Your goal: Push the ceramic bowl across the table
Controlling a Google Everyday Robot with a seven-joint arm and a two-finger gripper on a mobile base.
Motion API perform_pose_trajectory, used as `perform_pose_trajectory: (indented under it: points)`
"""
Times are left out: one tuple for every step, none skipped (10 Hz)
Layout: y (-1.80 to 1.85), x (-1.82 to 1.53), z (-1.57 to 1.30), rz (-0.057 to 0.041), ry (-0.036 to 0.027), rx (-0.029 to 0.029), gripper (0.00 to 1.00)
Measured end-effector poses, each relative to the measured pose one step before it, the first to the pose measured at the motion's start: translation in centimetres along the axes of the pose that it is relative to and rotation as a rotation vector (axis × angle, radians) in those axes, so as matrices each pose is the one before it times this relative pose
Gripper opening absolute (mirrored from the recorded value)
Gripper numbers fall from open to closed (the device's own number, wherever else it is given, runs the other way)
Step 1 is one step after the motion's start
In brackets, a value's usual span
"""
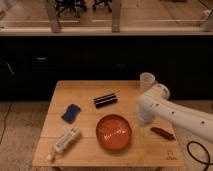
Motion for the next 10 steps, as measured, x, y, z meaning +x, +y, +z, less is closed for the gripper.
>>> perform_pose_trajectory:
  points:
    - [-0.111, -0.416, 0.251, -0.00295, -0.00155, -0.00088, 0.61]
    - [-0.016, -0.224, 0.303, 0.00138, -0.00019, -0.00009, 0.5]
    - [0.047, -0.096, 0.268, 0.00469, -0.00148, -0.00054, 0.41]
    - [-0.037, -0.138, 0.323, 0.00141, 0.00097, 0.00054, 0.3]
    - [-0.103, -0.28, 0.175, -0.00251, 0.00045, -0.00078, 0.2]
    - [-0.01, -0.258, 0.317, 0.00174, -0.0016, -0.00347, 0.09]
    - [-0.018, 0.029, 0.306, 0.00193, -0.00065, -0.00385, 0.04]
    - [0.078, 0.021, 0.342, 0.00235, 0.00155, -0.00457, 0.02]
    - [0.127, -0.026, 0.435, 0.00315, 0.0026, -0.00702, 0.02]
    - [0.099, -0.121, 0.242, -0.0027, 0.00179, -0.00402, 0.02]
